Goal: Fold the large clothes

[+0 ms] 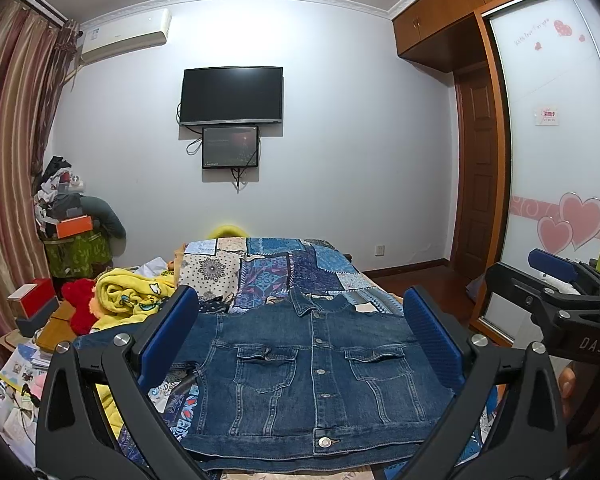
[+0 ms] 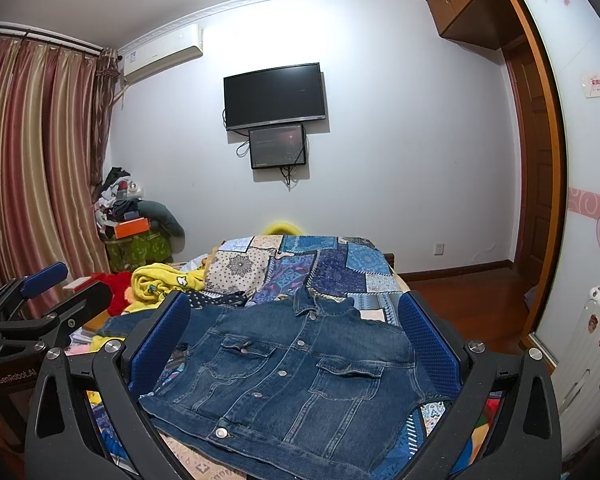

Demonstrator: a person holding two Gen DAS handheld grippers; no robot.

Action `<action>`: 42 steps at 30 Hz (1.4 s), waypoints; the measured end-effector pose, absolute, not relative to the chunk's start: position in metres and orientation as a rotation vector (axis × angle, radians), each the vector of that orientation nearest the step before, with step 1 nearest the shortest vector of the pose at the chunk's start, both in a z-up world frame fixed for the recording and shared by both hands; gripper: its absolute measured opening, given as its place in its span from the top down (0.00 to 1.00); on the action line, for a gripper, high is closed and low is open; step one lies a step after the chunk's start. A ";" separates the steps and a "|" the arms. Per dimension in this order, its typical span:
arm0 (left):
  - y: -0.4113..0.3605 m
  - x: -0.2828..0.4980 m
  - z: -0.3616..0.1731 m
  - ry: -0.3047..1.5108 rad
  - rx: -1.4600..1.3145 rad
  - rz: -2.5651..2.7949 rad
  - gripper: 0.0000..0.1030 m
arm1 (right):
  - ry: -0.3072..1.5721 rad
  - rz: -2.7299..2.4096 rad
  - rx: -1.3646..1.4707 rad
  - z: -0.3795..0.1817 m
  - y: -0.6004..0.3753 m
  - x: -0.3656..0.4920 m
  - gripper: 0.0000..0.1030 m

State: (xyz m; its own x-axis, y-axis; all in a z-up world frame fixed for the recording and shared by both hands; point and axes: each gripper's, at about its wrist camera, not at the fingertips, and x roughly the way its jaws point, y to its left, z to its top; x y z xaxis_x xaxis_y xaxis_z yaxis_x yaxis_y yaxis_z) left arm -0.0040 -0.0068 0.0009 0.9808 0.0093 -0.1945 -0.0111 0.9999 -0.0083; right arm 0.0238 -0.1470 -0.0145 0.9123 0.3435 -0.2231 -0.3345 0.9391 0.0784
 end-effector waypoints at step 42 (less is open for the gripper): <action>-0.006 -0.001 0.001 0.197 -0.020 0.015 0.00 | 0.238 0.349 0.037 -0.014 -0.147 0.024 0.00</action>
State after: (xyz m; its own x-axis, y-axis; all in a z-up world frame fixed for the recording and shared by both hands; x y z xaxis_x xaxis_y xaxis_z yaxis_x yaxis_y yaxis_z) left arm -0.0007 -0.0061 0.0006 0.9805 0.0133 -0.1960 -0.0172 0.9997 -0.0181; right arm 0.0241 -0.1468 -0.0145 0.9119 0.3432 -0.2251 -0.3346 0.9392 0.0767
